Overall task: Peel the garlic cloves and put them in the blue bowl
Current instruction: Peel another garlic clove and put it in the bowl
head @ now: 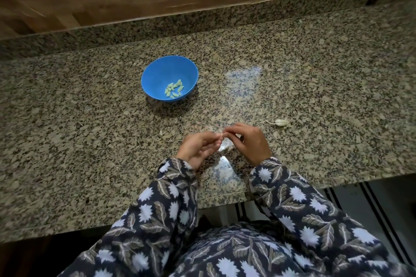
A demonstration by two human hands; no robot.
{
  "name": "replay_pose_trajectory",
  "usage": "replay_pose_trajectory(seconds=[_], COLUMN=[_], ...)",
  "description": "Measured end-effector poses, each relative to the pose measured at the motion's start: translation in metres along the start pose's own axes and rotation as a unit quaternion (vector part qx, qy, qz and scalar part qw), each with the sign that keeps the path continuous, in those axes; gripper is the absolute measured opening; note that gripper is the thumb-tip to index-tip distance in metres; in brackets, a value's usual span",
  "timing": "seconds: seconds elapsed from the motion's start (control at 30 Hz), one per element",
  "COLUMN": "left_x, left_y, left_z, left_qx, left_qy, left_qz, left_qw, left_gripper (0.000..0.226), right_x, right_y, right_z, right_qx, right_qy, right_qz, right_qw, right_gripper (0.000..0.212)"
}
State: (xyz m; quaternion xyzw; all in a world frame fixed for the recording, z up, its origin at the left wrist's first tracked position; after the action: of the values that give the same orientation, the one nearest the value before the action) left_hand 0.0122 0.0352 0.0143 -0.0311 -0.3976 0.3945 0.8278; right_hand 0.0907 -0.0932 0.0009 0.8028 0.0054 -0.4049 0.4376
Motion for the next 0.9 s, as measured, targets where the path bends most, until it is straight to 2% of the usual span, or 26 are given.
replay_pose_trajectory(seconds=[0.1, 0.2, 0.27, 0.47, 0.6, 0.77, 0.9], left_x=[-0.003, -0.004, -0.002, 0.003, 0.007, 0.008, 0.008], left_y=[0.006, 0.007, 0.006, 0.004, 0.002, 0.001, 0.002], left_z=[-0.001, -0.001, -0.002, -0.003, 0.000, 0.001, -0.001], left_qx=[-0.022, -0.024, -0.026, -0.056, -0.057, -0.080, -0.089], left_qy=[0.051, 0.007, -0.011, 0.010, -0.007, -0.028, -0.058], left_qz=[0.077, 0.025, -0.001, -0.027, -0.068, -0.112, -0.103], left_qw=[0.995, 0.999, 1.000, 0.998, 0.996, 0.990, 0.989], left_gripper=[0.018, 0.015, 0.012, 0.013, 0.018, 0.020, 0.020], right_x=[0.002, 0.005, 0.005, 0.003, 0.008, 0.015, 0.014], right_y=[0.003, 0.002, 0.003, 0.002, 0.000, 0.002, 0.002], right_z=[-0.002, -0.001, 0.000, -0.002, -0.003, -0.005, -0.002], right_qx=[-0.022, -0.016, -0.008, -0.041, -0.063, -0.112, -0.088], right_qy=[0.009, -0.013, -0.046, -0.129, -0.170, -0.230, -0.269], right_qz=[-0.012, -0.043, -0.083, -0.115, -0.161, -0.287, -0.376], right_qw=[1.000, 0.999, 0.995, 0.984, 0.970, 0.923, 0.882], right_gripper=[0.026, 0.017, 0.019, 0.023, 0.023, 0.019, 0.014])
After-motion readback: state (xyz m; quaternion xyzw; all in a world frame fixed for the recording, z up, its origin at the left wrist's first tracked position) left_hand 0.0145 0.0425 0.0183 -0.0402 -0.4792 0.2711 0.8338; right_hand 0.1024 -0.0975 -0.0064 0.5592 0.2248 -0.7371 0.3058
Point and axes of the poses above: each hand's wrist, its own z-axis away from the middle knuckle, its own y-axis out of the back of the hand, x = y × z, the point moved 1 cm from there along -z, towards the middle knuckle, and after that the axes turned 1 degree about -x, right-handed, at the moved point
